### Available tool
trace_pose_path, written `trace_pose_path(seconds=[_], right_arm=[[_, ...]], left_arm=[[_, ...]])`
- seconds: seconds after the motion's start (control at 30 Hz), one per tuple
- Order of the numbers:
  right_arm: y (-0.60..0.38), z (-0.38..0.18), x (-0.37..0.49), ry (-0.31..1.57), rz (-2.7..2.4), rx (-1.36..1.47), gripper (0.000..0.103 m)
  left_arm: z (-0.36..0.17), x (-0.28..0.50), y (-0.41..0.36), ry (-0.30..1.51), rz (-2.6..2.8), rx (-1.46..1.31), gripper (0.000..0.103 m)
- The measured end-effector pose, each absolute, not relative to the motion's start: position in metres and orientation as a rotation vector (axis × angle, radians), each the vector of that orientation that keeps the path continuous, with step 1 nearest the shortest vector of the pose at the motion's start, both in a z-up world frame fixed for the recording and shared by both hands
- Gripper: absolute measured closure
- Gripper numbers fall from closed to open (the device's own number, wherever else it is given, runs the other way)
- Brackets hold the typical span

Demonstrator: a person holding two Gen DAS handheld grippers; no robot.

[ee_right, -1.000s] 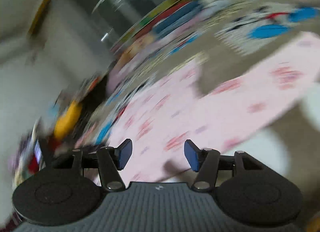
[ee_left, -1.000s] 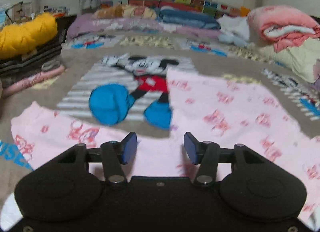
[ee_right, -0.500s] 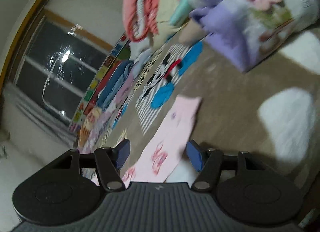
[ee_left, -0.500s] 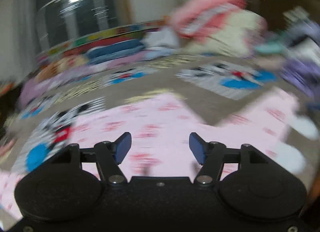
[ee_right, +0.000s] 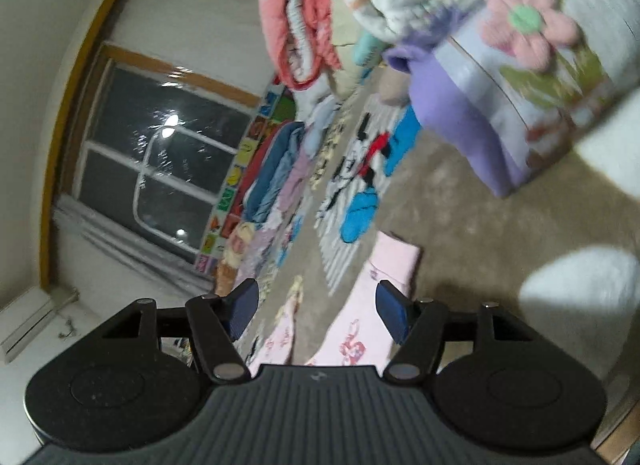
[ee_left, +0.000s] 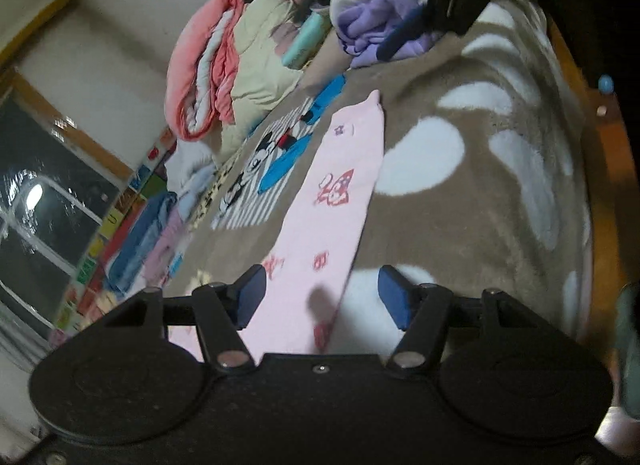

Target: Fold clothes

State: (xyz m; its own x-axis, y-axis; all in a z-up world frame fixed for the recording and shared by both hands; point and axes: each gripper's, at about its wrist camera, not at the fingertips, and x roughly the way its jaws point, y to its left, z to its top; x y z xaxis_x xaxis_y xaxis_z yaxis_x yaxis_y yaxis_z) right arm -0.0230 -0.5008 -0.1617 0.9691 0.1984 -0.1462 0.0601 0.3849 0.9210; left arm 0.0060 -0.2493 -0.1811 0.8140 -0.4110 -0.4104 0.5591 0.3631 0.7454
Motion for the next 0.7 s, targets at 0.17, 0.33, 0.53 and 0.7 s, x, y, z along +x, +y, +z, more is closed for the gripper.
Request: trace_pose_path(seconds=[0.17,0.33,0.53,0.7], right_arm=[[-0.512,-0.162,-0.035,0.213,0.128,1.225,0.030],[-0.523,-0.167,-0.041,0.199,0.098,1.256,0.030],[-0.527,-0.179,-0.044,0.200,0.056,1.291,0.030],[-0.530,-0.186,-0.049,0.170,0.023,1.317,0.029]], left_arm=[[-0.184,0.019,-0.277,0.155,-0.634,1.099,0.041],[-0.184,0.031,-0.315,0.151,-0.627,1.138,0.042],[-0.194,0.040,-0.354,0.138,-0.594,1.211,0.069],[-0.200,0.049,-0.379,0.137,-0.551,1.248,0.076]])
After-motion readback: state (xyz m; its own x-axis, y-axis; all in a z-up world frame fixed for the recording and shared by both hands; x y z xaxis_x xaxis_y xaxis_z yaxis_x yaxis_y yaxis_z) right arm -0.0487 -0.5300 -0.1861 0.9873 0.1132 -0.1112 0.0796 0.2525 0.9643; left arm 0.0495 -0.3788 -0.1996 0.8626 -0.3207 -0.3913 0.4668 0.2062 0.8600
